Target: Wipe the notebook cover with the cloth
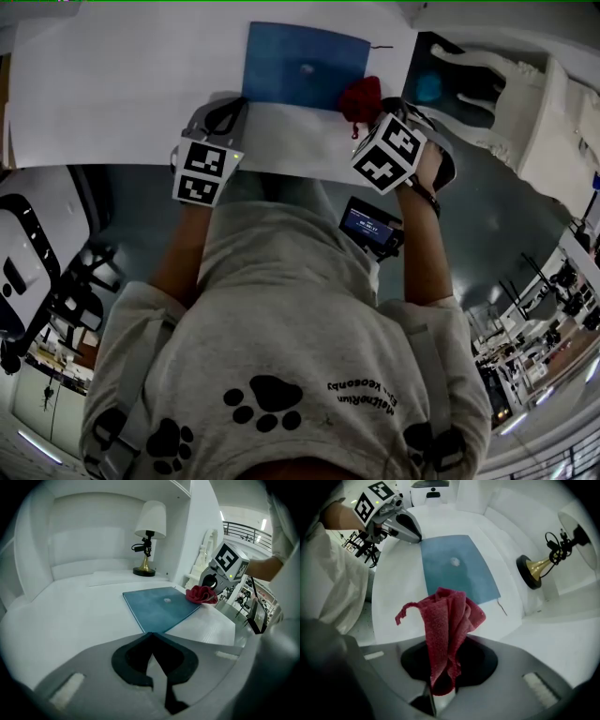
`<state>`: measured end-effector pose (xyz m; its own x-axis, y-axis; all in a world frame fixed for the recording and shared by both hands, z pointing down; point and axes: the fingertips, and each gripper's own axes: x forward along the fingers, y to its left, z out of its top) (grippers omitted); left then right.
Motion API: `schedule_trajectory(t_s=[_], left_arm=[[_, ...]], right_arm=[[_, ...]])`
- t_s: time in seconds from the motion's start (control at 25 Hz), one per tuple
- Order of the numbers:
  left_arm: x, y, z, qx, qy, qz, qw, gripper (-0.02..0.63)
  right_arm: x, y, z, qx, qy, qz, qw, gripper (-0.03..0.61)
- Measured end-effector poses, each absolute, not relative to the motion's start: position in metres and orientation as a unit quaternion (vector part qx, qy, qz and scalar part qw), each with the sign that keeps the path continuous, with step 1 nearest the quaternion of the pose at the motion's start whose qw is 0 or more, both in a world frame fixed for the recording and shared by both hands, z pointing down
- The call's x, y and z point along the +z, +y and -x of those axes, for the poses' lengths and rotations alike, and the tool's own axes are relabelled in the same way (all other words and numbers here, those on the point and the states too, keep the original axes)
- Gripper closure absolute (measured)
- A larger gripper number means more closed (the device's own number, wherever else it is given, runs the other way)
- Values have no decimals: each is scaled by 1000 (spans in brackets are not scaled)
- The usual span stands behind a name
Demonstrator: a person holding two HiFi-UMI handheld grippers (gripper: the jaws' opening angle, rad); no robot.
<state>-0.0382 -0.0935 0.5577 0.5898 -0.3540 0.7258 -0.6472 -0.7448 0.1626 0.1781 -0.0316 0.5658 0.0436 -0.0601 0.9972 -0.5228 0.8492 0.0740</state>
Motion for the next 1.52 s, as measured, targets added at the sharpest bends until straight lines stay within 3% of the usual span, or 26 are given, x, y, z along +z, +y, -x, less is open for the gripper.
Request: schedule_trajectory(t_s=[0.32,0.68,1.08,1.52], left_arm=[[544,-96,38,343,-295,-867,208,617],[460,-118,21,285,-323,-891,143,617],[322,-142,-5,144,-363,-918,72,617],[221,-133,-9,26,-394,-919,-11,617]], right_arm=[[522,-36,-194,194,-681,-324,628,502],[419,-78,-160,130,-733,-456,488,502],[292,-110,-130,16,-771,-552,317,502],[212,-101,-109,-30,-782,-612,112,500]])
